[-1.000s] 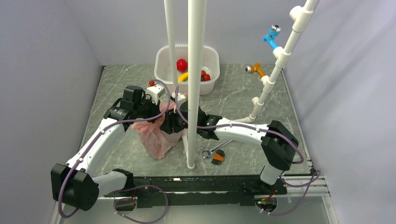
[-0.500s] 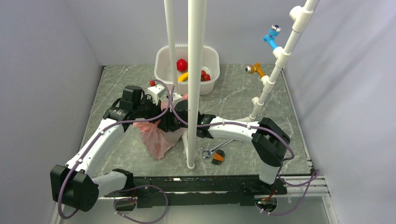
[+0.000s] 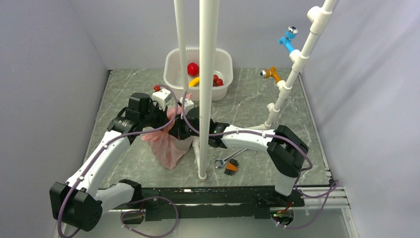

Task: Take the fake fruits out of the plastic bag

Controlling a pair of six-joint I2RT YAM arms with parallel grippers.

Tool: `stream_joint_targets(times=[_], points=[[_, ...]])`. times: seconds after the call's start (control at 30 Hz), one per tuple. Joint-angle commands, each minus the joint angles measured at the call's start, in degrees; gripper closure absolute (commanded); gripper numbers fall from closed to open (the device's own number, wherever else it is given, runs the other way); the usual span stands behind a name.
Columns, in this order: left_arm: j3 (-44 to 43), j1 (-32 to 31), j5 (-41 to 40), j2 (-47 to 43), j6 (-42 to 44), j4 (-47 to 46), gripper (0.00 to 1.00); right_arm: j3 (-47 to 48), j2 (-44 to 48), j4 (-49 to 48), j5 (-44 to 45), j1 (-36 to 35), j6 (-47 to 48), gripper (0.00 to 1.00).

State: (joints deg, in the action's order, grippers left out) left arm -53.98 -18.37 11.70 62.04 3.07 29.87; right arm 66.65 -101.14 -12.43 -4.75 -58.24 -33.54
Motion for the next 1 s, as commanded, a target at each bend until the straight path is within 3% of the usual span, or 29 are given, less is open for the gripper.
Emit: stream_joint_targets(times=[0.0,0.47,0.63,0.83,0.97], points=[[-0.3,0.9,-11.5,-2.2,-0.5,-3.6,1.0,-5.7,4.8,1.6,-0.1,0.0,0.6,1.0],[0.9,1.3,-19.8,-5.1,-1.6,-4.4,1.0,-17.8,11.9,1.5,-0.9,0.1,-0.1,1.0],[1.7,1.4,-16.3,-5.9,-0.5,-5.6,1.0,-17.8,14.0,6.3,0.6,0.0,3.6,1.0],[1.1,1.3,-11.8,-4.3,0.5,-5.2,1.0,-11.0,17.1,14.2,4.6,0.1,8.4,1.0],[0.5,1.3,-11.3,-3.3,0.6,-4.4,1.0,-7.3,17.1,13.9,4.6,0.2,10.6,0.84]])
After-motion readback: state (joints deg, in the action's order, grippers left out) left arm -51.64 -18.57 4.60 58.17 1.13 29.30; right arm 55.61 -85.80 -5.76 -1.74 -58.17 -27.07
